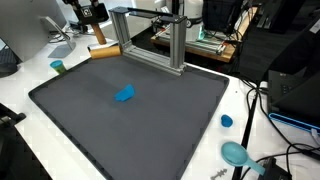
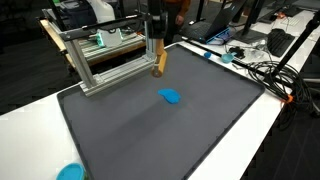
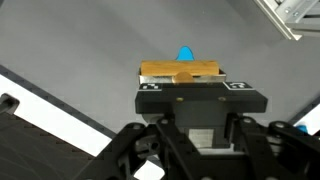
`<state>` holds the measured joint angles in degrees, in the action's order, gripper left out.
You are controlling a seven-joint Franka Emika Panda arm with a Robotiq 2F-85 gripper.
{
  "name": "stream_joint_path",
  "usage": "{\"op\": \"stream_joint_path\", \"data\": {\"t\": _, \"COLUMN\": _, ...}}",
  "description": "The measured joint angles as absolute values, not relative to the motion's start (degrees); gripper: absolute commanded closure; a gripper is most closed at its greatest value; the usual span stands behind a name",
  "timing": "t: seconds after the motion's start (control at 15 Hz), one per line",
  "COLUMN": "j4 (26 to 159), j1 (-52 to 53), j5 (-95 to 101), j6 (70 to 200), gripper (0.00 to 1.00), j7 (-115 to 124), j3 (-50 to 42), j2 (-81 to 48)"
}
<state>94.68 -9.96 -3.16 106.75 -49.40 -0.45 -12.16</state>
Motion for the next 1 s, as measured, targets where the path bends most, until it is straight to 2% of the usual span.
{"op": "stream_joint_path", "data": {"t": 0.2, "j4": 97.8, "j1": -9.3, "j5": -7.1, "j6": 104.3, "gripper": 0.78, "j7": -45.6, "j3": -0.4, "j2": -6.5}}
{"op": "stream_joint_path", "data": {"t": 0.27, "j4": 99.6, "j1": -9.0, "j5": -8.8, "j6": 104.2, "gripper": 0.53, "j7": -45.3, "j3": -0.4, "j2": -4.7}}
{"op": "stream_joint_path", "data": {"t": 0.87, "j4": 100.3, "j1": -8.6, "j5": -8.9, "j6": 104.4, "gripper": 0.53, "j7": -45.4, "j3": -0.9, "j2": -5.1}}
{"op": "stream_joint_path", "data": {"t": 0.93, "j4": 100.3, "j1": -8.6, "j5": -8.9, "j6": 104.4, "gripper": 0.78, "j7": -45.4, "j3": -0.9, "j2": -5.1}}
{"op": "stream_joint_path", "data": {"t": 1.0, "j4": 100.3, "j1": -8.6, "j5": -8.9, "j6": 104.4, "gripper": 0.78, "j7": -45.4, "j3": -0.9, "j2": -5.1}}
